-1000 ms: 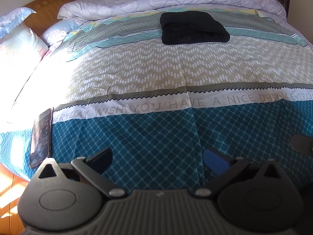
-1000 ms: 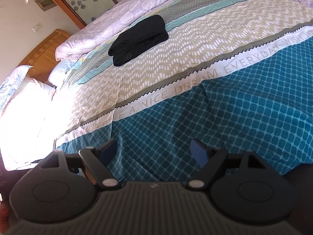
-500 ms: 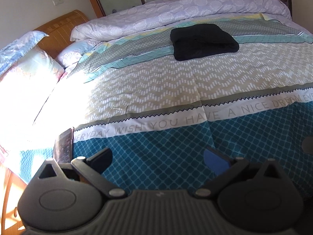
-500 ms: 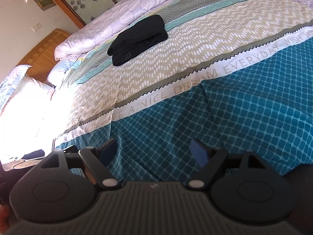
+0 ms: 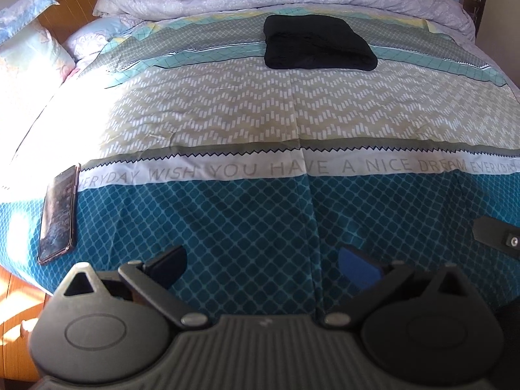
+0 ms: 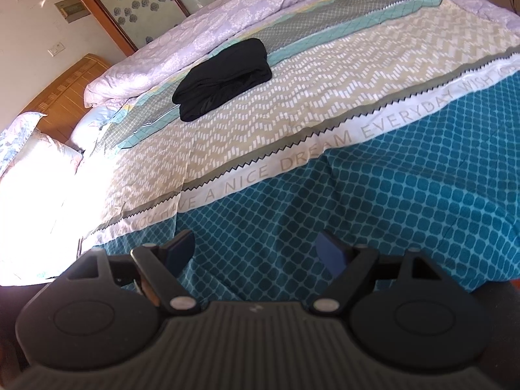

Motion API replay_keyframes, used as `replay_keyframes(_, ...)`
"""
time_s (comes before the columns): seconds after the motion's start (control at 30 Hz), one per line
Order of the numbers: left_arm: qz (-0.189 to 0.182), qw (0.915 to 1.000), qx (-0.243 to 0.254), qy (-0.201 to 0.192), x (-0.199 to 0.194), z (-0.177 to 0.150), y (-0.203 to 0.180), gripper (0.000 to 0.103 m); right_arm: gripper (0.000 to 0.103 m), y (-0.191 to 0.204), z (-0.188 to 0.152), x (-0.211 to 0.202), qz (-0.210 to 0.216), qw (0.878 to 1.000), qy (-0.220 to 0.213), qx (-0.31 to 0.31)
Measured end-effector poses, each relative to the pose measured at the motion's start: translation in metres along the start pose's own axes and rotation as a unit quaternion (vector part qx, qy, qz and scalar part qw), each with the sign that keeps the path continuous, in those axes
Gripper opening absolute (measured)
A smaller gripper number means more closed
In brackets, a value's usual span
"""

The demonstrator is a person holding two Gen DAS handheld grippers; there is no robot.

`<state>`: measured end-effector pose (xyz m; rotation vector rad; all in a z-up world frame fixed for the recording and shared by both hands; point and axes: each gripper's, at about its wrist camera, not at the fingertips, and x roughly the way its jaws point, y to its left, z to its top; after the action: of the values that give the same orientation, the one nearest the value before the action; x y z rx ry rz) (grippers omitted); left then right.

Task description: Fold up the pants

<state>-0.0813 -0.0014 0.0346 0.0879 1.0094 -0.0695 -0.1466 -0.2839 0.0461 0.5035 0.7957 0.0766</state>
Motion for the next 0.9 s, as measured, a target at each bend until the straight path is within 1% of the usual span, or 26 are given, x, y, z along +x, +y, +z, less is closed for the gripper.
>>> replay_keyframes(0.1,-0.010,0.9999,0.002,-0.007,-0.007,0.001,-0.003,0.103,0.084,0.007,0.001,-0.006,-0.001,1.000,-0.017,-0.017)
replay_keyframes(0.2,-0.011,0.9998,0.007,-0.017,-0.013,0.002,-0.005,0.103,0.088,0.010,0.002,-0.011,0.003,0.999,-0.032,-0.025)
replay_keyframes(0.3,-0.003,0.9992,0.010,-0.039,-0.019,0.002,-0.004,0.103,0.091,0.009,0.003,-0.015,0.003,0.999,-0.041,-0.020)
replay_keyframes(0.37,0.006,0.9986,0.013,-0.051,-0.022,0.003,-0.004,0.103,0.093,0.009,0.003,-0.017,-0.007,0.999,-0.044,-0.020)
replay_keyframes(0.6,0.029,0.9965,0.021,-0.075,-0.029,0.006,-0.004,0.103,0.093,0.005,0.002,-0.014,-0.019,0.999,-0.039,-0.003)
replay_keyframes(0.67,0.030,0.9965,0.022,-0.075,-0.029,0.006,-0.005,0.103,0.093,0.006,0.001,-0.013,-0.021,0.999,-0.039,-0.002)
replay_keyframes(0.73,0.022,0.9971,0.024,-0.070,-0.028,0.006,-0.006,0.103,0.094,0.006,0.001,-0.013,-0.024,0.999,-0.038,-0.002)
replay_keyframes(0.9,-0.017,0.9994,0.018,-0.025,-0.019,0.005,-0.008,0.103,0.094,0.006,0.000,-0.013,-0.031,0.999,-0.038,0.002)
